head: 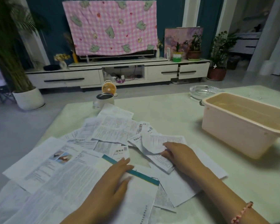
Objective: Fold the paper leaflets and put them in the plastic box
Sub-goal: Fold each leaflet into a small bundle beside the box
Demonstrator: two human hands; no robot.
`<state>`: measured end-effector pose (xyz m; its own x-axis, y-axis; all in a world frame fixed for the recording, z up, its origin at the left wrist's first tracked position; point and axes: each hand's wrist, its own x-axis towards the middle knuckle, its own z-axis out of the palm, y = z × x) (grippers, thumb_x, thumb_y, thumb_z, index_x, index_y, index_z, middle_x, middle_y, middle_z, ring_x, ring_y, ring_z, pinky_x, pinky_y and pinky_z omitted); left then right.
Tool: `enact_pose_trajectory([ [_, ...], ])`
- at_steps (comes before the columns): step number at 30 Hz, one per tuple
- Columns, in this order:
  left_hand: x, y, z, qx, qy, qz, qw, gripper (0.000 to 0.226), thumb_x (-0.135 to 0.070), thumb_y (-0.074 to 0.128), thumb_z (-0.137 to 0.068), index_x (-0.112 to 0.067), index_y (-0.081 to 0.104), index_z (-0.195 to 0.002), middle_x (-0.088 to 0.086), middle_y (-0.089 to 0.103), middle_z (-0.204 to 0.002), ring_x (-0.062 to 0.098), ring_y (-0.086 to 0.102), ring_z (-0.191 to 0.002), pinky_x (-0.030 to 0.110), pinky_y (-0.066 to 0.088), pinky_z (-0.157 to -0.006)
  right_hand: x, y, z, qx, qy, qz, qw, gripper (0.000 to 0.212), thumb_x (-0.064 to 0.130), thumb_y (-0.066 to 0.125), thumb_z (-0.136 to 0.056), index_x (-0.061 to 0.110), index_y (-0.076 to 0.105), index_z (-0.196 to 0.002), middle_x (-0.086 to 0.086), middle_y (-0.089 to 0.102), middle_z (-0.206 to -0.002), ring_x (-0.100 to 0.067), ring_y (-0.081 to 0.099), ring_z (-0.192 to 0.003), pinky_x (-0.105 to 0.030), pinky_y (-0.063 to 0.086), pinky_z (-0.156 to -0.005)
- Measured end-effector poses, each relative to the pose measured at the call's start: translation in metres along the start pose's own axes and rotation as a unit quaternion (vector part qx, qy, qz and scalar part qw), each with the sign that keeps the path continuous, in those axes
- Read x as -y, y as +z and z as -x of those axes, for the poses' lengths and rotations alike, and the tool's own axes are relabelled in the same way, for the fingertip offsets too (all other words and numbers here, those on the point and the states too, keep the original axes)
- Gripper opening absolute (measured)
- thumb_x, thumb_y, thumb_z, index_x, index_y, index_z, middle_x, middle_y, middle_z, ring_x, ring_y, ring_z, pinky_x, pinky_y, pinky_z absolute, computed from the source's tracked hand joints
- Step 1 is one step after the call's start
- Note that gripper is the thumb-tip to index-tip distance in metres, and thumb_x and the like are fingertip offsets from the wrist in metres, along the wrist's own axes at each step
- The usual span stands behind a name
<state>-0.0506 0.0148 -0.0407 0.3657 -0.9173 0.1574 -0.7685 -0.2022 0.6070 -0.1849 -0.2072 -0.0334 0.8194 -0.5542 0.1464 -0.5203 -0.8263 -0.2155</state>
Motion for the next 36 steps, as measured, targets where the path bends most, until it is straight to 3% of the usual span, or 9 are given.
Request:
enact_pose_trajectory([
  [2, -0.005, -0.004, 0.005, -0.025, -0.011, 0.046, 0.999, 0.046, -0.062, 0.046, -0.079, -0.085, 0.016, -0.106, -0.060, 0.012, -0.123, -0.031, 0.019, -0.120, -0.004, 0.018, -0.098, 0.005, -0.003, 0.001, -0.045, -0.010, -0.025, 0.999, 0.020, 0.027, 0.037, -0.096, 0.017, 0.055, -0.099, 0.003, 0.063, -0.097, -0.017, 0.056, -0.086, -0.026, 0.035, -0.066],
  [7, -0.005, -0.018, -0.004, -0.118, -0.119, 0.286, 0.943, 0.029, -0.027, 0.067, -0.083, -0.048, 0.058, -0.101, -0.024, 0.060, -0.114, 0.002, 0.054, -0.114, 0.015, 0.040, -0.092, 0.063, -0.039, 0.002, -0.189, 0.026, -0.362, 0.912, 0.020, 0.017, 0.048, -0.096, 0.006, 0.058, -0.082, -0.002, 0.063, -0.074, -0.009, 0.055, -0.065, -0.018, 0.042, -0.062],
  [13, 0.000, -0.041, 0.007, -0.067, -0.158, 0.529, 0.831, 0.053, -0.041, 0.069, -0.068, -0.024, 0.061, -0.118, 0.001, 0.068, -0.115, 0.020, 0.065, -0.107, 0.044, 0.045, -0.098, 0.108, -0.037, 0.026, 0.035, 0.110, -0.585, 0.803, 0.021, 0.020, 0.047, -0.097, 0.011, 0.065, -0.094, 0.001, 0.074, -0.085, -0.014, 0.070, -0.078, -0.021, 0.052, -0.063],
  [16, 0.003, -0.039, 0.016, -0.069, -0.183, 0.512, 0.836, 0.047, -0.032, 0.074, -0.065, -0.015, 0.067, -0.109, 0.010, 0.072, -0.104, 0.028, 0.068, -0.097, 0.045, 0.048, -0.093, 0.111, -0.027, 0.034, 0.036, 0.132, -0.617, 0.775, 0.019, 0.017, 0.050, -0.095, 0.010, 0.066, -0.093, -0.006, 0.074, -0.087, -0.023, 0.071, -0.082, -0.037, 0.056, -0.075],
  [20, 0.002, -0.036, 0.019, -0.103, -0.215, 0.463, 0.854, 0.014, -0.012, 0.062, -0.087, -0.008, 0.066, -0.100, 0.015, 0.074, -0.086, 0.026, 0.071, -0.074, 0.026, 0.053, -0.057, 0.108, -0.029, 0.036, 0.078, 0.128, -0.625, 0.766, 0.014, 0.014, 0.051, -0.093, 0.011, 0.063, -0.101, -0.009, 0.074, -0.089, -0.026, 0.071, -0.081, -0.035, 0.056, -0.069],
  [25, 0.002, -0.036, 0.017, -0.119, -0.234, 0.439, 0.859, 0.015, -0.012, 0.055, -0.090, -0.008, 0.067, -0.096, 0.014, 0.074, -0.083, 0.031, 0.071, -0.078, 0.029, 0.053, -0.061, 0.101, -0.027, 0.030, 0.147, 0.144, -0.648, 0.733, 0.024, 0.003, 0.048, -0.092, 0.015, 0.064, -0.105, -0.014, 0.073, -0.095, -0.033, 0.070, -0.086, -0.041, 0.053, -0.078],
  [28, 0.000, -0.036, 0.015, -0.128, -0.252, 0.463, 0.840, 0.017, -0.008, 0.054, -0.090, -0.006, 0.071, -0.091, 0.014, 0.074, -0.083, 0.022, 0.070, -0.069, 0.026, 0.054, -0.058, 0.100, -0.027, 0.028, 0.146, 0.129, -0.626, 0.755, 0.032, -0.002, 0.047, -0.089, 0.014, 0.070, -0.073, -0.011, 0.068, -0.078, -0.025, 0.061, -0.065, -0.028, 0.044, -0.058],
  [32, -0.002, -0.035, 0.012, -0.107, -0.277, 0.610, 0.735, 0.041, -0.031, 0.042, -0.093, -0.002, 0.072, -0.089, 0.023, 0.071, -0.092, 0.030, 0.071, -0.074, 0.045, 0.052, -0.080, 0.102, -0.023, 0.030, 0.102, 0.101, -0.570, 0.809, 0.049, -0.011, 0.037, -0.087, 0.016, 0.064, -0.056, -0.012, 0.057, -0.068, -0.024, 0.045, -0.066, -0.029, 0.029, -0.054],
  [36, -0.005, -0.031, 0.015, -0.090, -0.260, 0.527, 0.804, 0.024, -0.018, 0.062, -0.079, -0.006, 0.072, -0.098, 0.009, 0.074, -0.092, 0.022, 0.071, -0.085, 0.033, 0.056, -0.076, 0.102, -0.019, 0.030, 0.080, 0.068, -0.538, 0.837, 0.049, -0.010, 0.036, -0.085, 0.017, 0.071, -0.065, -0.004, 0.068, -0.076, -0.022, 0.048, -0.068, -0.033, 0.034, -0.061],
])
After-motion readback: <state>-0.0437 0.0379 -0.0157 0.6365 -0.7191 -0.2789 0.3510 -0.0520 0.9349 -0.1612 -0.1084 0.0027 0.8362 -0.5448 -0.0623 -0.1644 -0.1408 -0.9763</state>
